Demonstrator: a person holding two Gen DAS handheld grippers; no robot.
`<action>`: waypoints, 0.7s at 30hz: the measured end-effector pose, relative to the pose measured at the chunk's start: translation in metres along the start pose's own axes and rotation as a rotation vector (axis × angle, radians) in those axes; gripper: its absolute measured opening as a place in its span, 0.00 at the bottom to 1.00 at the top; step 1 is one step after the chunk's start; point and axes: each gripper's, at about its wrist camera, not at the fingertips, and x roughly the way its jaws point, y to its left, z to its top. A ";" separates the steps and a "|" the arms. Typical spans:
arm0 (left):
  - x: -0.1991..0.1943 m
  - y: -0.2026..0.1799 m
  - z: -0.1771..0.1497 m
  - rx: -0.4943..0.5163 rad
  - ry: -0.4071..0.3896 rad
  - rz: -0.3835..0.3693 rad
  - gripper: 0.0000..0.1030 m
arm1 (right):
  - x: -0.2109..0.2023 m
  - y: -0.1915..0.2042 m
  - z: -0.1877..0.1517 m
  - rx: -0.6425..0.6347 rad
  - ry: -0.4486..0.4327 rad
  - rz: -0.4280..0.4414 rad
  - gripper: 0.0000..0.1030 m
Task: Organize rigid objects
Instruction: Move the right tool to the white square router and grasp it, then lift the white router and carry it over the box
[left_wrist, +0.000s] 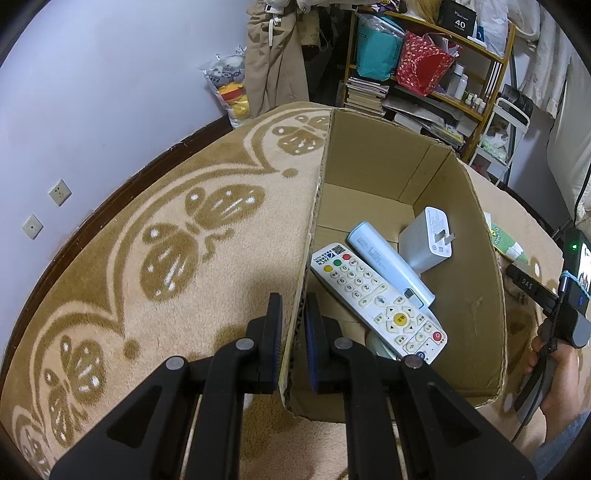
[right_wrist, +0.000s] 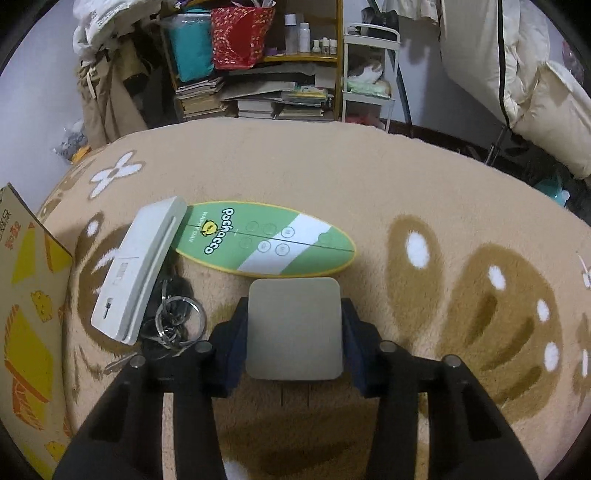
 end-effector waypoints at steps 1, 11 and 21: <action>0.000 0.001 0.000 -0.001 0.000 -0.001 0.11 | -0.001 0.000 0.000 -0.001 -0.002 0.002 0.48; 0.000 0.000 0.000 0.000 0.001 0.001 0.11 | -0.040 0.019 0.006 -0.013 -0.098 0.061 0.48; 0.001 0.001 -0.001 0.004 -0.002 0.001 0.11 | -0.107 0.068 0.015 -0.119 -0.242 0.220 0.48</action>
